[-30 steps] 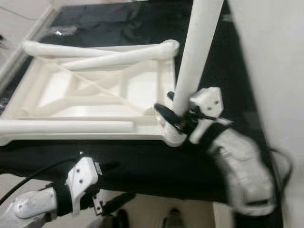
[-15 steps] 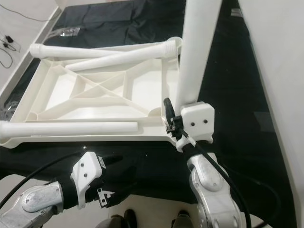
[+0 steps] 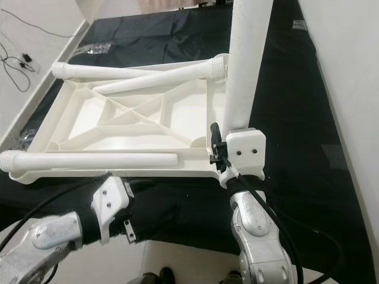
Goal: Building children table
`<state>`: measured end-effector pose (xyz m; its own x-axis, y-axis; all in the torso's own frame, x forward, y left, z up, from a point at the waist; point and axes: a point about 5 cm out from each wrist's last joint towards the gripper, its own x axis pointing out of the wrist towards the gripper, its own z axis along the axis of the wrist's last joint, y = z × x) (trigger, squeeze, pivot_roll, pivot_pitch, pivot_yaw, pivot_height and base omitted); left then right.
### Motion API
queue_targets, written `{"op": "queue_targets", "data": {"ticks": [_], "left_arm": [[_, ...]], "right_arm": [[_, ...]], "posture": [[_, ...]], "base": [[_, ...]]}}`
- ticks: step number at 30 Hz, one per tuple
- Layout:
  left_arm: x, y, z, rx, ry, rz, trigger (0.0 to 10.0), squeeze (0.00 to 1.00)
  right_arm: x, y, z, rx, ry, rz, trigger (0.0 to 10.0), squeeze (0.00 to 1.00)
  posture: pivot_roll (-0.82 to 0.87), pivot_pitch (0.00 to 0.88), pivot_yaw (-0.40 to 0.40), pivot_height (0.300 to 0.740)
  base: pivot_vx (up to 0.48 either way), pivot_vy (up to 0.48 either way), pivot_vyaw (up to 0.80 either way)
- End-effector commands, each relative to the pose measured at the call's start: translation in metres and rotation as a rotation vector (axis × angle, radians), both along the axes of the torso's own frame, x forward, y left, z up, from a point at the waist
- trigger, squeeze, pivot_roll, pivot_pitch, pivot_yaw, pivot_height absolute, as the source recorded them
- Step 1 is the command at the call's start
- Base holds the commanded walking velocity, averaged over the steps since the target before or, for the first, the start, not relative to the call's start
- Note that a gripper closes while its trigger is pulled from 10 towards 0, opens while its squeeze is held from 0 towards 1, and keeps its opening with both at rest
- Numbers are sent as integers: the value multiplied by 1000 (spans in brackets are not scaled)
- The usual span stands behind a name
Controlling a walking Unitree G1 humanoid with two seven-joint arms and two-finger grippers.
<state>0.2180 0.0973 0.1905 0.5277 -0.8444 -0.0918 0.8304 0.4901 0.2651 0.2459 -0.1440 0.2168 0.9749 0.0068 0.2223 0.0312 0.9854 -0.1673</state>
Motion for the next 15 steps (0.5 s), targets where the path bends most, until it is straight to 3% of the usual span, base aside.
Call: {"op": "queue_targets", "data": {"ticks": [1, 2, 4, 8, 9, 10, 11, 15], "left_arm": [[-1, 2, -4, -1, 19, -3, 10000, 0], [0, 1, -4, 1, 17, -4, 10000, 0], [-1, 1, -5, 2, 18, -5, 10000, 0], [-3, 0, -7, 2, 22, -10, 10000, 0], [-4, -1, -7, -1, 26, -11, 10000, 0], [-4, -2, -7, -3, 28, -12, 10000, 0], [-5, -3, -8, -5, 32, -14, 10000, 0], [-6, -4, -10, -5, 36, -17, 10000, 0]], "right_arm": [[4, -5, -42, -5, 226, -47, 10000, 0], [5, -4, -40, 12, 219, -25, 10000, 1000], [6, -5, -38, 22, 204, -12, 10000, 1000], [10, 2, -25, 58, 139, 128, 10000, 1000], [12, 2, -17, 63, 108, 213, 10000, 584], [13, 2, -11, 63, 87, 267, 10000, 584], [17, -1, -3, 32, 70, 347, 10000, 0], [30, -16, 10, -59, 77, 496, 10000, 0]], "posture": [[-3, 233, 192, 740], [-4, 233, 191, 740], [-4, 235, 190, 740], [1, 238, 191, 740], [2, 240, 189, 740], [2, 240, 189, 740], [2, 242, 185, 740], [3, 243, 179, 740]], "base": [[0, 0, 0], [0, 0, 0], [0, 0, 0], [0, 0, 0], [0, 0, 0], [0, 0, 0], [0, 0, 0], [0, 0, 0]]}}
